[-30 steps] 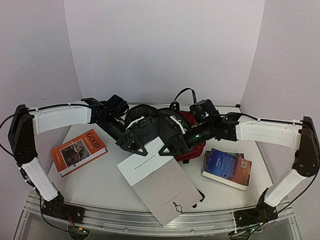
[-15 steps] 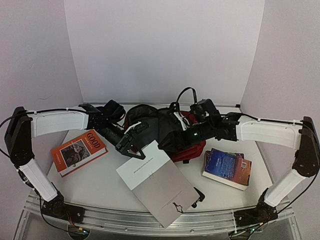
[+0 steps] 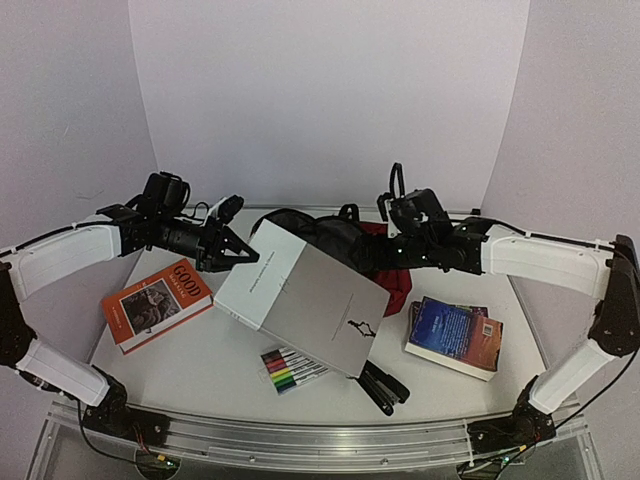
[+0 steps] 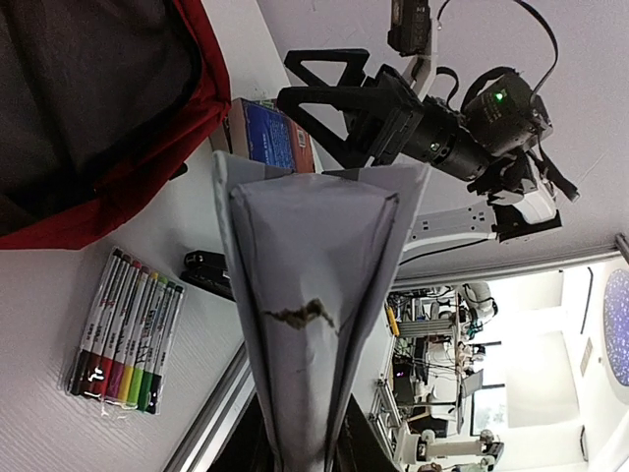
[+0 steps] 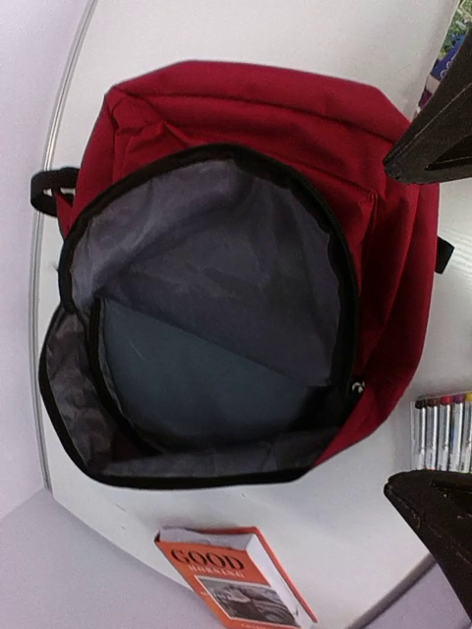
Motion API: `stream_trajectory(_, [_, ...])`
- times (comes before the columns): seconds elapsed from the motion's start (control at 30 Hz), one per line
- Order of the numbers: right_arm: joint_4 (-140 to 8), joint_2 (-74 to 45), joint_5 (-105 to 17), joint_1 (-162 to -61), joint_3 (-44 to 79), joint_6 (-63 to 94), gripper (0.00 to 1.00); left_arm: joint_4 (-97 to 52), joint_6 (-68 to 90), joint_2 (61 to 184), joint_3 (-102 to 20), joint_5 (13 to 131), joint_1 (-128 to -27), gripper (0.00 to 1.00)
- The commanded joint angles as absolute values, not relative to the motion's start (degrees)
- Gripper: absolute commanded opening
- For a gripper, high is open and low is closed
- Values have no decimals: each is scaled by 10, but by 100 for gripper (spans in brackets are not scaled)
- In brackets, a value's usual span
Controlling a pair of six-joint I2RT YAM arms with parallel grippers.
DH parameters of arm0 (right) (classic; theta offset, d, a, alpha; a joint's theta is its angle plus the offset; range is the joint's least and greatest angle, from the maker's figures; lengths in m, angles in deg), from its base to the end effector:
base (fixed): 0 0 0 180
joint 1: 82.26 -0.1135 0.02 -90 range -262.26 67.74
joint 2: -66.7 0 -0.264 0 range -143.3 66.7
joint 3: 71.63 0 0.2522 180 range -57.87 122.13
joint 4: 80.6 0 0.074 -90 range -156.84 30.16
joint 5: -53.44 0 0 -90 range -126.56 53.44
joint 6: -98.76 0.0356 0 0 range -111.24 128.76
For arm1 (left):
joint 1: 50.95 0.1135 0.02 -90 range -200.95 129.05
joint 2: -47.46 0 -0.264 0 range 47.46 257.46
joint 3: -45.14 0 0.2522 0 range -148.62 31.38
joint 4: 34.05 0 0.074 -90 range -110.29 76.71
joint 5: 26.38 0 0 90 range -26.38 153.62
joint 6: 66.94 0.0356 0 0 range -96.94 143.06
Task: Pack the student bag
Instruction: Pick up the book from the center of the board, then place the book in the student bag.
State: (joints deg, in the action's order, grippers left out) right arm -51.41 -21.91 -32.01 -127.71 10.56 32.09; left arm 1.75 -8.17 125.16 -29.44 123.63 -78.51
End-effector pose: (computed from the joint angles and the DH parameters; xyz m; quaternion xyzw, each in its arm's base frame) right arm 0.2498 0.2497 0.2855 -0.1527 0.8757 0.2288 0.3968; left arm 0.2402 -0.1601 0.3000 0.1905 0.7879 -0.5764 0.1038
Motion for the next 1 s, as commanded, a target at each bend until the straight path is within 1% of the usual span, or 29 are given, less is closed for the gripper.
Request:
stream_trajectory(0.0, [-497, -252, -207, -1276, 146, 345, 98, -9, -128, 1235, -338, 1220, -758, 8])
stream_trajectory(0.2, [-498, -322, -209, -1252, 189, 347, 98, -12, -131, 1224, -330, 1197, -675, 8])
stream_trajectory(0.37, [-499, -386, -222, -1228, 228, 342, 98, -32, -134, 1216, -308, 1180, -634, 8])
stream_trajectory(0.53, [-504, -434, -252, -1209, 254, 341, 91, -47, -138, 1206, -279, 1138, -611, 8])
stream_trajectory(0.67, [-505, -475, -258, -1203, 276, 341, 88, -58, -131, 1190, -257, 1081, -606, 9])
stream_trajectory(0.73, [-506, -496, -261, -1200, 284, 343, 85, -72, -133, 1185, -241, 1062, -604, 10])
stream_trajectory(0.87, [-506, -519, -274, -1199, 301, 344, 72, -118, -162, 1180, -213, 1051, -601, 10])
stream_trajectory(0.9, [-507, -521, -278, -1199, 305, 344, 67, -128, -168, 1179, -207, 1048, -601, 10])
stream_trajectory(0.97, [-508, -520, -284, -1199, 312, 344, 50, -143, -178, 1178, -199, 1040, -598, 10])
